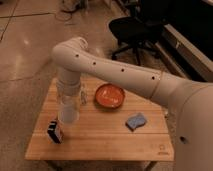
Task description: Place the ceramic cup over the eraser
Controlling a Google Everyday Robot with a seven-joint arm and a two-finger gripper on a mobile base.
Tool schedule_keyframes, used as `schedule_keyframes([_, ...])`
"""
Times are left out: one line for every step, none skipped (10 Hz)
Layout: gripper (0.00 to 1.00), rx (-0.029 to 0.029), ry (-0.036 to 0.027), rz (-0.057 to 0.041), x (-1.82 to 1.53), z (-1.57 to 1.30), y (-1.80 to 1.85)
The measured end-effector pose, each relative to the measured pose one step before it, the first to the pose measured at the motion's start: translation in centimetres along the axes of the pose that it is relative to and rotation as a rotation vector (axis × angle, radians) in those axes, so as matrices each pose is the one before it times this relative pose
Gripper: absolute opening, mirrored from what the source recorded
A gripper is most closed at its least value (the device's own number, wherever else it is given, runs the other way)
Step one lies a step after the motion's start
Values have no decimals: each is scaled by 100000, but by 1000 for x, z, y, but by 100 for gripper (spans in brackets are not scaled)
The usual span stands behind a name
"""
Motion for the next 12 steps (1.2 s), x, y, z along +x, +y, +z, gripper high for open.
schedule_keyframes([0, -490, -882, -1483, -411, 265, -602])
schedule_keyframes([0, -723, -1120, -1686, -579, 342, -537])
schedule_keyframes([0, -616, -795, -1272, -488, 324, -354])
schedule_keyframes([0, -807, -1124, -1765, -674, 469, -544])
schedule_keyframes([0, -347, -796, -944, -358, 431, -410])
schedule_keyframes([0, -154, -627, -750, -289, 379, -383])
schedule_keyframes([0, 153, -503, -722, -322, 443, -614])
schedule_keyframes([0, 84, -270, -690, -295, 549, -689])
schedule_keyframes([0, -281, 37, -493, -182, 408, -380])
schedule_keyframes([0, -1162, 729, -405, -85, 554, -198])
schedule_keyframes([0, -1972, 1453, -183, -7, 704, -21])
schedule_keyframes([0, -1869, 2004, 73, 120, 563, 23])
